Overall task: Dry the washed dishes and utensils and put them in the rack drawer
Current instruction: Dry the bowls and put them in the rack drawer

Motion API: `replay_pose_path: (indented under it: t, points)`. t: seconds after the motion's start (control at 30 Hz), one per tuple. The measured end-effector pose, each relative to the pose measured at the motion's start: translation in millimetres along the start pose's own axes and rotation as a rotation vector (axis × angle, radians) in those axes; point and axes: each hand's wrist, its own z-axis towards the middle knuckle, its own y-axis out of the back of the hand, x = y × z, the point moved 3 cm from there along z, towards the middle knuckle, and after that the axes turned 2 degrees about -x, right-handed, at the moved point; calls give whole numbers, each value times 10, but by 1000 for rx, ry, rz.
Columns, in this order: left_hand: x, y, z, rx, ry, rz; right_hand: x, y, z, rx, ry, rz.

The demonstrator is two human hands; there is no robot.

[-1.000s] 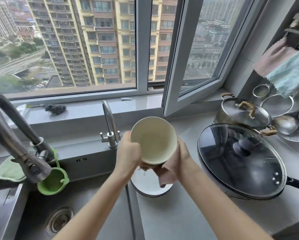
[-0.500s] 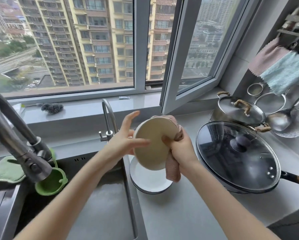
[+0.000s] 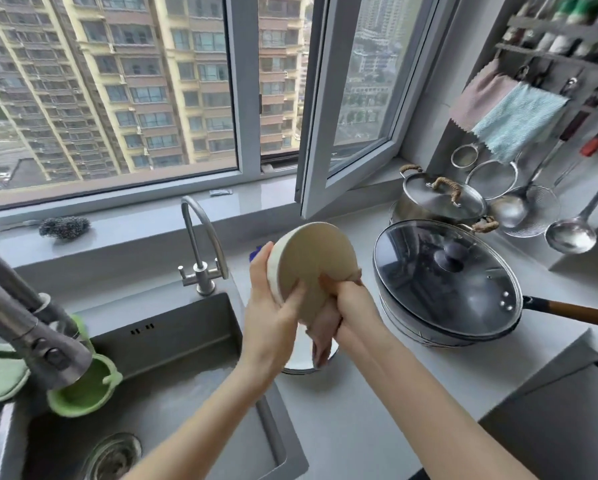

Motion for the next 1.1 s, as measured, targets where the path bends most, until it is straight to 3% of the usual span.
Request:
replay_pose_path:
  t: [0.1,0.17,0.23,0.3,0.4,0.5,0.57,0.67,0.73,0.83,0.9,0.97,1.0,1.1]
  points:
    - [-98,158,212,405,336,20,155,246,-39,-57,186,-315]
    - [-85,162,284,622,415,189,253,294,-135,38,293,-613]
    - [-69,63,230,693,445,193,323,293,-243,147,334,-911]
    - [-22,-45,136,648,447,72,409,348,-309,186,337,-976]
    - [53,-232,-68,516,385,-44,501,567,-399,134,352,-761]
    - [145,-463,-410,248,630,-186,387,927,-502,10,346,-541]
    - [174,-660,-679,176,766,-254,289,1237,-560,-38,368,-577]
    - [202,-958,-1038,156,845,-238,482,1760,-797,-44,467,-733]
    - [208,-1159,-1276,130,868,-227,770,2146,-1057,-75,651,-875]
    - [177,-1458,-1621,127,844,-115,1025,2516,-1475,-80,1025,-1419]
    - [146,-1662,-1860,166,854,-36,931,2589,-1630,64,1223,-1779]
    - [119,-1851,-2089,204,854,6,730,2669,-1645,262,1273,-1953]
    - [114,-1923,-2211,197,850,5,631,2742,-1645,308,1270,-1921]
    - [71,-2046,-2542,139,859,-64,487,2967,-1746,565,916,-1390]
